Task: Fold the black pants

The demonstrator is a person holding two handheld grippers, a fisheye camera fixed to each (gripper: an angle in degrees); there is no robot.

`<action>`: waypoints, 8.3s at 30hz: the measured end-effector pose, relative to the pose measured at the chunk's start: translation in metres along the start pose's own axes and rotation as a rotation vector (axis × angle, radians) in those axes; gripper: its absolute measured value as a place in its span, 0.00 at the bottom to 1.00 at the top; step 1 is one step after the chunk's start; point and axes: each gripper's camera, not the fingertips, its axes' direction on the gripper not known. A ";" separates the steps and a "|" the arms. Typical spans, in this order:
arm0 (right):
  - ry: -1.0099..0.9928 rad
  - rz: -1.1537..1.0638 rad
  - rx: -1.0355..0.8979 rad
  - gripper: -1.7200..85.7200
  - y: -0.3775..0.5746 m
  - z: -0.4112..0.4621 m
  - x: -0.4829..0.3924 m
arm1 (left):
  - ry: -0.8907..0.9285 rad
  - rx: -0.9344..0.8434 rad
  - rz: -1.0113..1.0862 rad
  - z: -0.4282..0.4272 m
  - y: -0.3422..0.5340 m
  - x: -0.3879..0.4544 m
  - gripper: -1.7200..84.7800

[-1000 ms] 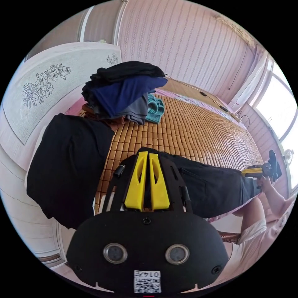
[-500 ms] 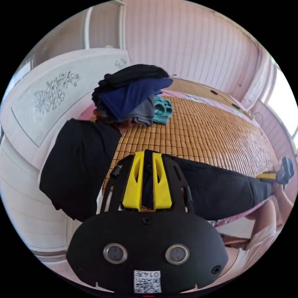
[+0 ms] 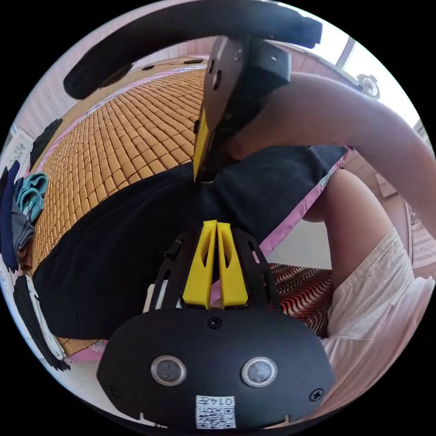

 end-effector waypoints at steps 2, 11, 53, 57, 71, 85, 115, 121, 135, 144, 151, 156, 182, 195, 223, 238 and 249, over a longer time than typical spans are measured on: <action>0.011 -0.041 -0.022 0.01 -0.014 0.000 0.004 | 0.024 -0.010 0.019 0.011 -0.003 -0.001 0.01; -0.098 -0.190 -0.263 0.01 -0.078 0.026 0.031 | 0.198 -0.062 0.072 0.049 -0.009 0.007 0.01; -0.420 1.687 0.640 0.12 0.658 0.565 -0.008 | 0.032 -0.126 0.190 0.163 -0.021 0.112 0.11; -0.432 1.601 0.828 0.09 0.688 0.579 -0.025 | -0.036 -0.108 0.220 0.171 -0.016 0.118 0.09; -0.488 1.220 1.641 0.06 0.807 0.530 0.000 | 0.053 0.030 0.347 0.179 -0.067 0.160 0.01; -0.417 0.489 1.455 0.07 0.562 0.329 0.023 | 0.325 0.280 0.249 0.118 -0.056 0.128 0.02; -0.178 0.369 0.377 0.02 0.189 0.264 0.009 | 0.125 0.150 -0.052 0.149 -0.010 0.066 0.01; -0.206 0.268 0.143 0.01 0.104 0.250 0.035 | 0.000 0.094 0.092 0.180 -0.006 0.097 0.01; -0.143 0.209 0.057 0.01 0.042 0.212 0.082 | 0.037 0.074 0.124 0.184 0.011 0.119 0.01; -0.280 0.486 0.375 0.01 0.163 0.224 0.106 | 0.029 0.145 0.209 0.173 0.029 0.142 0.01; -0.385 0.916 0.359 0.11 0.340 0.307 0.102 | 0.215 0.268 0.318 0.175 0.015 0.175 0.10; -0.625 1.026 0.415 0.13 0.374 0.379 0.100 | 0.196 0.290 0.380 0.189 -0.005 0.200 0.15; -0.990 0.982 0.824 0.08 0.431 0.554 0.096 | 0.289 0.292 0.394 0.158 -0.001 0.185 0.03; -1.049 0.693 1.162 0.09 0.382 0.496 0.106 | 0.524 0.582 0.061 0.093 -0.024 0.070 0.06; -0.577 0.851 0.689 0.21 0.344 0.608 0.043 | 0.266 0.374 -0.497 0.151 -0.038 -0.095 0.14; -0.547 0.698 0.681 0.08 0.371 0.586 -0.021 | 0.398 0.229 -0.523 0.180 -0.065 -0.096 0.10; -0.254 0.294 0.975 0.07 0.491 0.431 -0.112 | 0.517 0.462 -0.590 0.129 -0.057 0.000 0.07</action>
